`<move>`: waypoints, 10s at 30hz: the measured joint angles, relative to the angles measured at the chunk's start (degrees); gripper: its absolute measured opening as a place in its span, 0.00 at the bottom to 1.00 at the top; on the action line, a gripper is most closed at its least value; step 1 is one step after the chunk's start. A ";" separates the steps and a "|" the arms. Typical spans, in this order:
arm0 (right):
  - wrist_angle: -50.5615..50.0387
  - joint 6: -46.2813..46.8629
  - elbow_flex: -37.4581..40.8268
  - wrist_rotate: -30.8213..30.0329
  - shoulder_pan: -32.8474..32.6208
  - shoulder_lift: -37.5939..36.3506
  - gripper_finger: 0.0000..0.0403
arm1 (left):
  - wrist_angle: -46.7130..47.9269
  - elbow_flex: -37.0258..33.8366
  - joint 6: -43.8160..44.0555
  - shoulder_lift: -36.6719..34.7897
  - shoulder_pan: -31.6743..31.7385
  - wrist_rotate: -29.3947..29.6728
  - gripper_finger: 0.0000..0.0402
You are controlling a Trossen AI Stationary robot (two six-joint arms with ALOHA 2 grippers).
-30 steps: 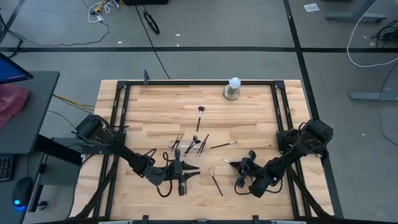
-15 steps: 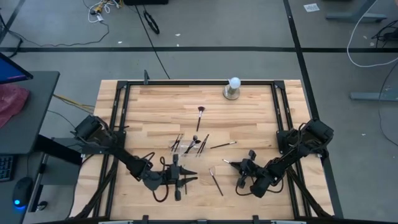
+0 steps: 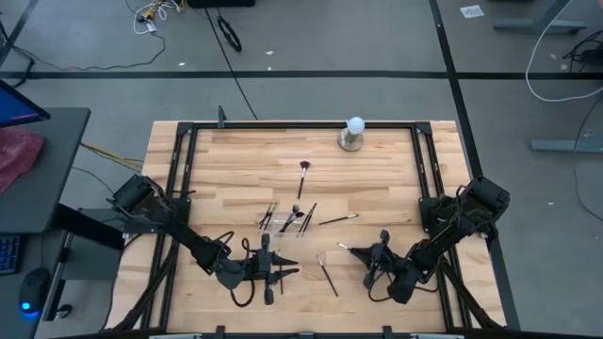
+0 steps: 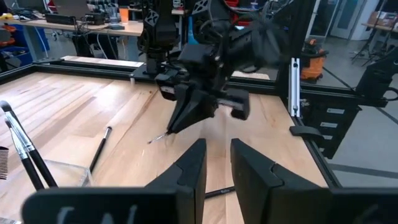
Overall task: Put items in baskets/containers
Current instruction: Put the eyeshadow brush into the transparent organizer
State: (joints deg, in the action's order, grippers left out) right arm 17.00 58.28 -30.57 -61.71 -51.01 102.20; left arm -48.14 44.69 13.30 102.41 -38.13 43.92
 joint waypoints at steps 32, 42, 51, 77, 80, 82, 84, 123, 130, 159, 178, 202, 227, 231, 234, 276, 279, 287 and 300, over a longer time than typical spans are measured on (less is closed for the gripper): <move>66.50 -64.85 -2.71 34.67 2.57 -0.30 0.02 | -1.42 27.14 -31.51 13.88 2.97 -14.67 0.51; 66.50 -64.85 -2.75 35.78 2.70 -0.30 0.02 | -7.91 29.42 -32.43 17.13 4.35 -16.80 0.44; 66.48 -64.85 -2.75 35.78 2.70 -0.30 0.02 | -10.06 29.38 -32.39 17.30 4.59 -21.73 0.25; 60.72 -59.73 -2.84 32.88 2.66 -0.32 0.22 | -8.98 29.31 -30.36 17.27 4.31 -24.15 0.02; 58.26 -58.90 -2.75 30.92 2.26 -0.91 0.32 | -8.66 29.31 -30.32 17.27 3.86 -23.62 0.02; 55.32 -58.23 -2.24 28.89 1.51 -2.26 0.38 | -7.29 29.31 -30.20 16.75 3.40 -22.74 0.02; 51.87 -56.51 -1.34 25.43 0.49 -4.37 0.43 | -3.70 29.31 -28.96 15.38 2.98 -21.36 0.02; 30.92 -31.74 3.52 12.68 1.34 -8.60 0.49 | 71.40 29.27 6.67 -10.31 12.67 0.45 0.03; 30.96 -31.78 3.52 12.68 1.34 -8.60 0.49 | 72.16 26.91 7.88 -11.13 14.68 -0.31 0.04; 31.07 -31.78 3.50 12.68 1.47 -8.60 0.49 | 66.07 14.88 22.20 -11.02 23.61 -14.14 0.09; 31.07 -31.72 3.44 12.74 2.24 -8.60 0.49 | 67.11 18.87 20.55 -17.56 20.17 -14.25 0.35; 30.93 -31.76 3.43 12.70 2.85 -8.60 0.49 | 64.35 20.63 52.58 0.03 -9.68 -8.90 0.24; 30.91 -32.00 3.48 12.72 2.98 -8.60 0.49 | 64.35 20.63 70.10 15.35 -5.18 7.93 0.52; 30.90 -31.85 3.50 12.70 2.98 -8.60 0.49 | 64.57 20.76 70.05 17.34 -4.39 8.03 0.48; 30.90 -31.76 3.50 12.70 2.98 -8.60 0.49 | 64.84 20.83 70.03 17.96 -4.26 8.21 0.45; 30.49 -32.23 3.50 12.70 2.98 -8.60 0.49 | 69.18 20.50 58.59 18.10 -5.29 11.09 0.31; 30.44 -32.22 3.50 12.70 2.98 -8.60 0.49 | 65.89 20.52 54.90 18.56 -4.52 10.54 0.25; 30.44 -32.19 3.50 12.70 2.98 -8.60 0.49 | 63.36 20.72 53.29 21.11 -3.37 9.39 0.06; 30.46 -31.96 3.50 12.70 2.98 -8.62 0.49 | 66.22 20.37 51.79 17.26 -5.68 7.21 0.03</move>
State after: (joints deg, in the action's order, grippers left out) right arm 47.46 26.33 -27.07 -49.01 -48.03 93.58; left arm 18.08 65.06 65.09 119.67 -43.81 51.13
